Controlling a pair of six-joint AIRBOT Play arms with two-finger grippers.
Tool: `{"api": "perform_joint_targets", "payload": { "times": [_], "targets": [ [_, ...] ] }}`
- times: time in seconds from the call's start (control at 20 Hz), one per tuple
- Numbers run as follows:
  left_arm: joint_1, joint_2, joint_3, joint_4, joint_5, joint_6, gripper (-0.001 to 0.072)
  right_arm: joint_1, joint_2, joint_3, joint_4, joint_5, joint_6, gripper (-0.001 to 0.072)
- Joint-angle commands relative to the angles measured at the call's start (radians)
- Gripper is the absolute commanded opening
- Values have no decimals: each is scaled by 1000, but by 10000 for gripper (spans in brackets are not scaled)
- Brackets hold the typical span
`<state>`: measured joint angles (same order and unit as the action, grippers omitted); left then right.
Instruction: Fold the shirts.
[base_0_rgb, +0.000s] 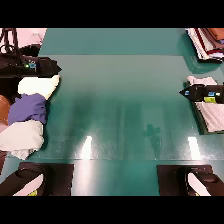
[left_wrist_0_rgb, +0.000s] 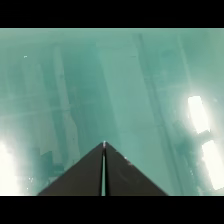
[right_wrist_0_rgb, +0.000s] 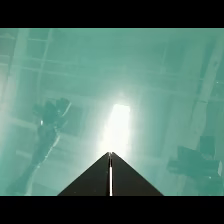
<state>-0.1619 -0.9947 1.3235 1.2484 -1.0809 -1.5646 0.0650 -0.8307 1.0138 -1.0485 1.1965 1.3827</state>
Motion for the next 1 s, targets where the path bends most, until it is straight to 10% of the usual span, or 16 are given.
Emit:
{"api": "perform_joint_targets", "payload": {
  "times": [0.0,0.65,0.7,0.8,0.95],
  "targets": [
    [0,0,1,0,0,0,27,4,1,0,1,-12,0,17],
    [0,0,1,-13,28,3,28,4,1,0,1,-19,0,16],
    [0,-3,1,26,63,23,102,4,1,0,1,-19,0,16],
    [0,-26,0,192,108,-3,623,4,1,0,2,-19,1,17],
    [27,-120,-19,478,126,-108,627,4,1,0,2,-19,1,17]
  ]
}}
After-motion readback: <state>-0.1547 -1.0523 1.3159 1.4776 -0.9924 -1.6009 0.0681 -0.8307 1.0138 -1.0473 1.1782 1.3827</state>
